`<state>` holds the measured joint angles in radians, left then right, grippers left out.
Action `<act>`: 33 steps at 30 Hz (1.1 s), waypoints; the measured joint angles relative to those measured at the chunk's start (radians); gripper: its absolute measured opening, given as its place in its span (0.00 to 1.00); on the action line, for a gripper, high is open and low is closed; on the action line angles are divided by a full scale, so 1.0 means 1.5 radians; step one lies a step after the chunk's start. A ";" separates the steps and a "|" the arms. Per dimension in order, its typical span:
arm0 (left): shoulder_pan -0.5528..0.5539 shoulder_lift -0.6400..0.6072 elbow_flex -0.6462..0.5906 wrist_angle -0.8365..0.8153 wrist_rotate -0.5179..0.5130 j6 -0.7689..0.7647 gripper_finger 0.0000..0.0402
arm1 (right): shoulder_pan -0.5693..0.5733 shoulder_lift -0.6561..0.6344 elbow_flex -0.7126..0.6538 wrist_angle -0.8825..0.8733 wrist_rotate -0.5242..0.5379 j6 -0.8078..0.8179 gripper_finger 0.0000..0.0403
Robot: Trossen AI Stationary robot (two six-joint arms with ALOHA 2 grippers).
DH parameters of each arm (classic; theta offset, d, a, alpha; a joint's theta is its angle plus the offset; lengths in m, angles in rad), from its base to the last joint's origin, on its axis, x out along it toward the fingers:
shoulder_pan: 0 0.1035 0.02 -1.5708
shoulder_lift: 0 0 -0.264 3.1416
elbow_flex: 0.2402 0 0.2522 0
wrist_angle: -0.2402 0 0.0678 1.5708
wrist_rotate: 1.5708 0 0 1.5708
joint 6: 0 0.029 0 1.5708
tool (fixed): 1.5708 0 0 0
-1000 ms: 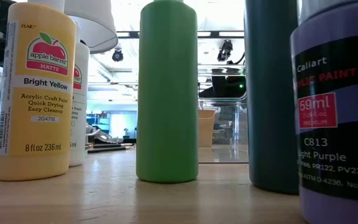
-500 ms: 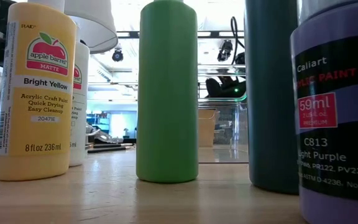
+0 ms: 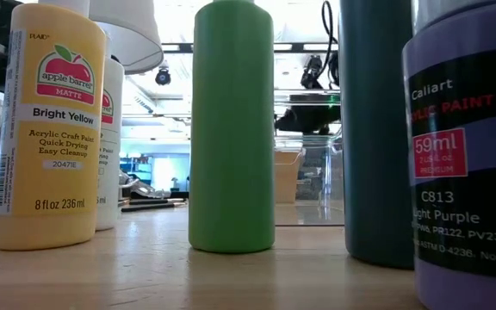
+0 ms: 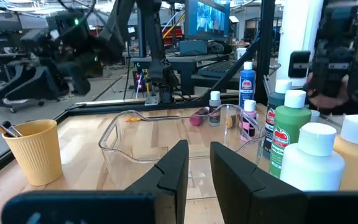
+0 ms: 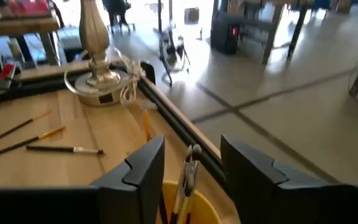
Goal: Pick & Place Paint Supplies
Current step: Put the gold paint brush into the yellow cup
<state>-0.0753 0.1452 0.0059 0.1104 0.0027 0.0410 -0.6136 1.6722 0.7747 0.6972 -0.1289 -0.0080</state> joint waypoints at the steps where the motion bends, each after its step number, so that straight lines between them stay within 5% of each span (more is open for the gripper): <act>1: 0.000 0.000 0.000 0.000 0.000 0.000 0.18 | 0.000 -0.024 0.005 -0.049 0.003 -0.001 0.40; 9: 0.000 0.000 0.000 0.000 0.000 0.000 0.18 | 0.002 -0.202 0.114 -0.543 0.122 0.015 0.41; 18: 0.000 0.000 0.000 0.000 0.000 0.000 0.18 | 0.008 -0.298 0.189 -0.966 0.140 0.150 0.34; 25: 0.000 0.000 0.000 0.000 0.000 0.000 0.18 | 0.007 -0.355 0.109 -1.083 0.157 0.281 0.36; 33: 0.000 0.000 0.000 0.000 0.000 0.000 0.18 | 0.007 -0.408 -0.015 -1.091 0.158 0.398 0.45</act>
<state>-0.0751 0.1455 0.0059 0.1106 0.0027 0.0410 -0.6025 1.0596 0.7521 -0.9390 0.1074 0.5884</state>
